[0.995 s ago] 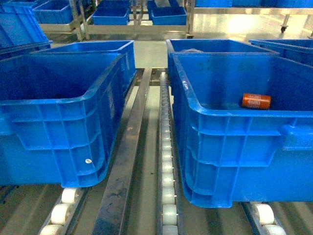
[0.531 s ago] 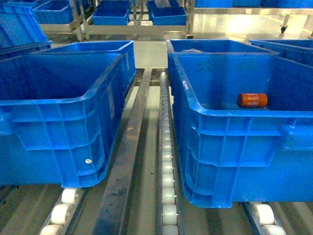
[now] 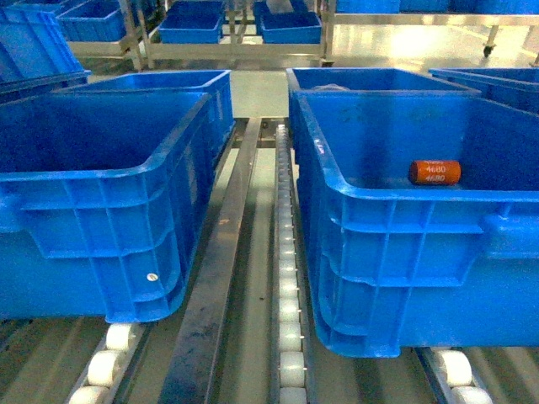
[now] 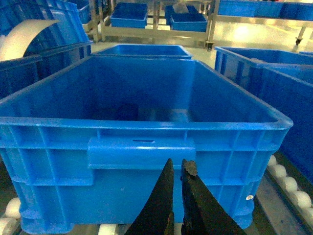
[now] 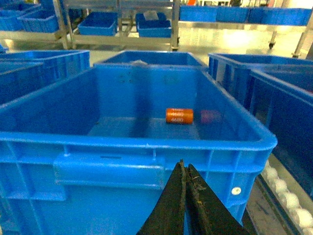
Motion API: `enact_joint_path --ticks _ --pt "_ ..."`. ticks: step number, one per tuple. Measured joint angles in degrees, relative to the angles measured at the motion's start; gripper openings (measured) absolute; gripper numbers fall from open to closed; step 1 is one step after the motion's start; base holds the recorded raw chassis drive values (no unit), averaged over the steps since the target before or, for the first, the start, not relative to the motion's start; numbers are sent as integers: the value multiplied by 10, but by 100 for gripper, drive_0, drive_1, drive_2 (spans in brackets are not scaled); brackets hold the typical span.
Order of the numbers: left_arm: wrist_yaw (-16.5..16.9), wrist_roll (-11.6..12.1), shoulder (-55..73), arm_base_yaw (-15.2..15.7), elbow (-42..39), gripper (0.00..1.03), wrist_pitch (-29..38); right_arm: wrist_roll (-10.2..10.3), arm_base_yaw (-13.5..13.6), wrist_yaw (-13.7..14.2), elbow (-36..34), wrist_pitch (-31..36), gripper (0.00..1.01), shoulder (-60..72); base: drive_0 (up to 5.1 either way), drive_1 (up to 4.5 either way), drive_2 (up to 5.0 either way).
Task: Sort blue parts and orange caps into right shelf containers
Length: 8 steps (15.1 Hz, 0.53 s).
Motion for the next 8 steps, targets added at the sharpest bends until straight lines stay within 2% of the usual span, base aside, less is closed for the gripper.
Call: enact_joint_path --ticks 5,6,7,8 --pt "0 0 -64 0 -2 2 -46 0 0 0 0 -50 2 -59 0 0 0" --pt "0 0 -95 0 -5 2 -80 0 0 0 -1 -80 2 -88 0 0 0" --pt "0 0 -178 0 -5 2 -150 0 0 0 -1 -148 2 -165 0 0 0" --pt "0 0 -208 0 -5 2 -179 0 0 0 -1 -175 2 -192 0 0 0"
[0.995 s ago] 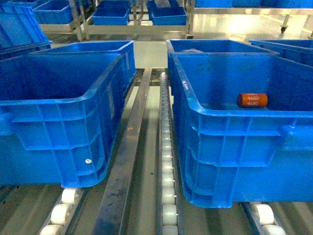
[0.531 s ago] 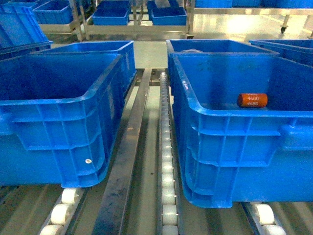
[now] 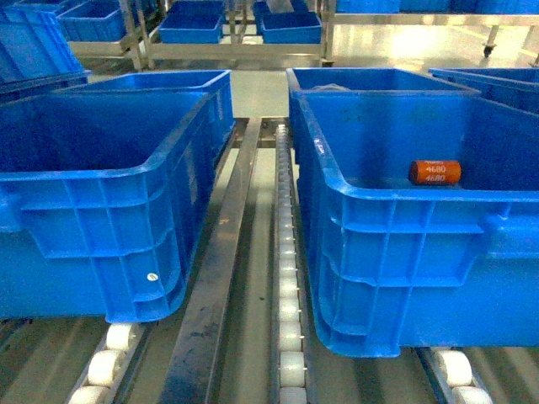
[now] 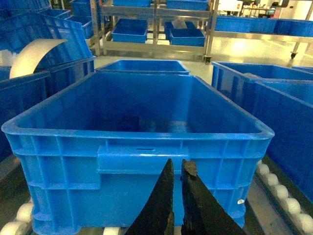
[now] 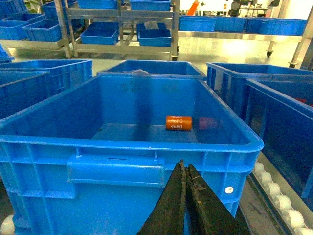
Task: Sort blue parts and orange caps into right shelf containers
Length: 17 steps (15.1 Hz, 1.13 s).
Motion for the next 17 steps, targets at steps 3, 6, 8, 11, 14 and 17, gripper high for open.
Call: enact_joint_path --ticks 3,6,8,11,14,17 --pt "0 0 -59 0 0 2 -56 0 0 0 0 -52 2 -53 0 0 0" --pt "0 0 -99 0 0 2 -95 0 0 0 0 -86 2 -89 0 0 0" --pt "0 0 -121 0 0 2 -117 0 0 0 0 -106 2 -108 0 0 0" --pt "0 0 -152 0 0 2 -147 0 0 0 0 -132 2 -135 0 0 0" --pt "-2 0 -176 0 0 2 -172 0 0 -1 0 -246 2 -224 0 0 0" --pt "-1 0 -266 0 2 2 -260 1 0 -1 0 -247 2 -239 0 0 0"
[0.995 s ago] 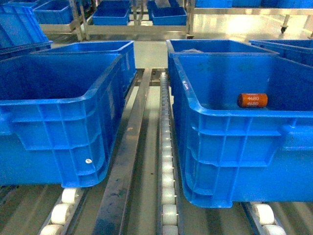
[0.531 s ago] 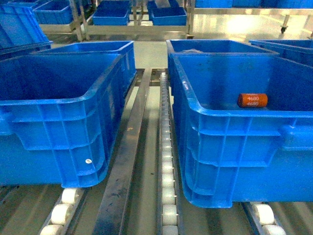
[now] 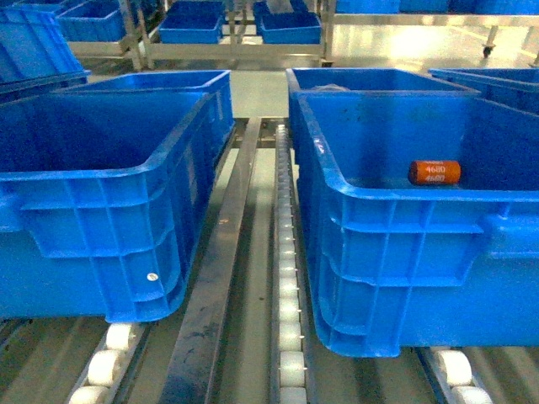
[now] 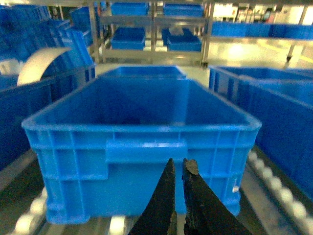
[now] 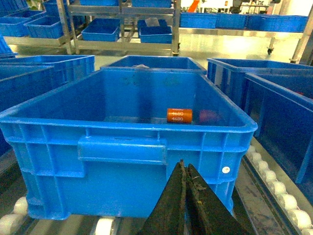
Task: Sort blue parts and orange caps into right shelf containers
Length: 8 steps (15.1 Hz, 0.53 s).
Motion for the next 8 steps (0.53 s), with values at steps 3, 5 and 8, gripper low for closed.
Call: enact_joint_path --ticks 3,5,8 --pt "1 0 0 0 -2 2 -9 1 0 0 0 4 2 0 0 0 0" --pt "1 0 0 0 -2 2 -12 1 0 0 0 4 2 0 0 0 0" --pt "1 0 0 0 -2 2 -12 1 0 0 0 4 2 0 0 0 0"
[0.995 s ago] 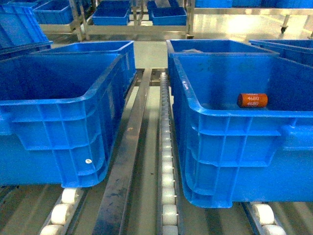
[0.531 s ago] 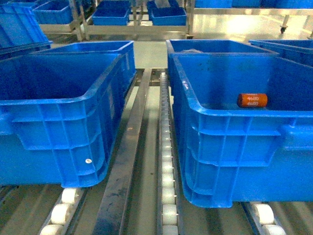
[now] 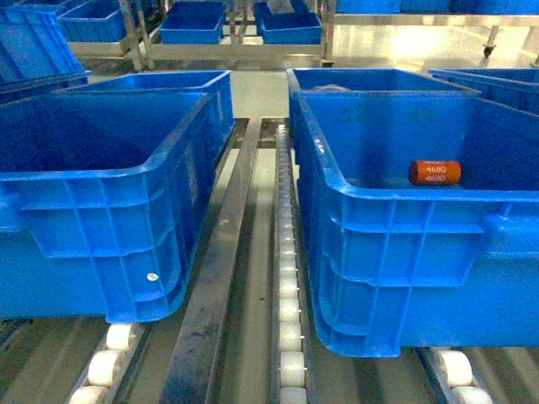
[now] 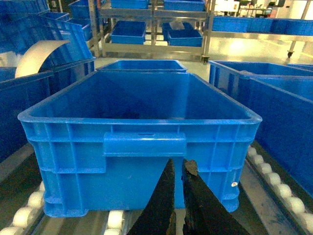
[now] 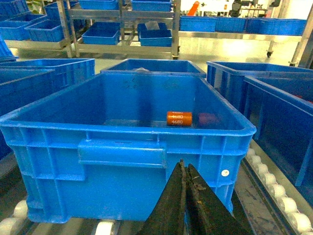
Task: Sort blue parts and orange caps into right shelf containers
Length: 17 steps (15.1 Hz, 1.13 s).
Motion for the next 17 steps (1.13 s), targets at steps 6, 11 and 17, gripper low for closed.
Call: enact_joint_path --ticks 6,11,17 --pt "0 0 0 0 0 12 0 0 0 0 0 0 5 0 0 0 0" --pt "0 0 0 0 0 73 0 0 0 0 0 0 70 0 0 0 0" --pt "0 2 0 0 0 98 0 0 0 0 0 0 98 0 0 0 0"
